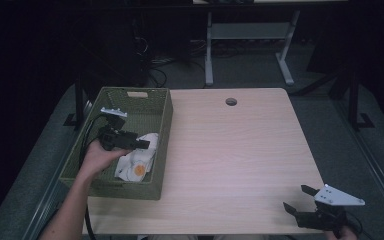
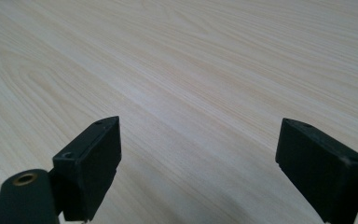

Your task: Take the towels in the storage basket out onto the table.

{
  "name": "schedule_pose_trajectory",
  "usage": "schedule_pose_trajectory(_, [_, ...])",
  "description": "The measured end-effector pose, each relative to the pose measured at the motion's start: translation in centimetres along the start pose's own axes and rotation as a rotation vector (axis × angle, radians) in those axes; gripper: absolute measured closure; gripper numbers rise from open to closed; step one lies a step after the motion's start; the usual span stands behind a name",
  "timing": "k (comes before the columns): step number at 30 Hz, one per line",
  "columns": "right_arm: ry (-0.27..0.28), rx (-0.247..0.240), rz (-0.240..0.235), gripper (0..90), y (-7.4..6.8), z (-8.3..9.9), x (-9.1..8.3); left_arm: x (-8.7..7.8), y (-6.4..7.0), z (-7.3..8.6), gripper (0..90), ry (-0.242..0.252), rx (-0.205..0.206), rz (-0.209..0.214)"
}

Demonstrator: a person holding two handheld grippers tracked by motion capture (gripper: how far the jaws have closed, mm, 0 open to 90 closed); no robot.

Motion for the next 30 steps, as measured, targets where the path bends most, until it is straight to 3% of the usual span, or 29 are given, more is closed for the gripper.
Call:
schedule_pose_trajectory(4, [0.0,-0.005,-0.002,13.8,0.0,0.0,0.0,0.2,-1.2,0.6,21.9,-0.021,-0.032,-0.035])
schedule_pose_trajectory(9, [0.005,-0.013,-0.001,13.8,0.0,-0.1,0.0,0.6,-1.9,0.9,22.2,-0.058,-0.066,-0.031])
schedule_pose_trajectory(20, [0.013,-0.02,-0.006,13.9,-0.1,-0.2,-0.1,1.9,-4.3,1.9,22.0,-0.156,-0.141,-0.132])
schedule_pose_trajectory(27, [0.013,-0.024,-0.01,13.8,-0.2,-0.2,0.0,2.8,-5.4,3.3,22.3,-0.282,-0.167,-0.194])
schedule_pose_trajectory(30, [0.011,-0.027,-0.01,13.8,-0.3,-0.2,0.1,2.9,-6.0,3.7,23.0,-0.306,-0.187,-0.22])
Point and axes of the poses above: each handheld gripper's, and its own axes: x roughly forward along the jaws, z roughly out of its underside, y roughly to its right, the point moved 8 cm from there along x, roughly forward along the jaws, and after that the axes turned 13 degrees about z, right-handed, at the moved point
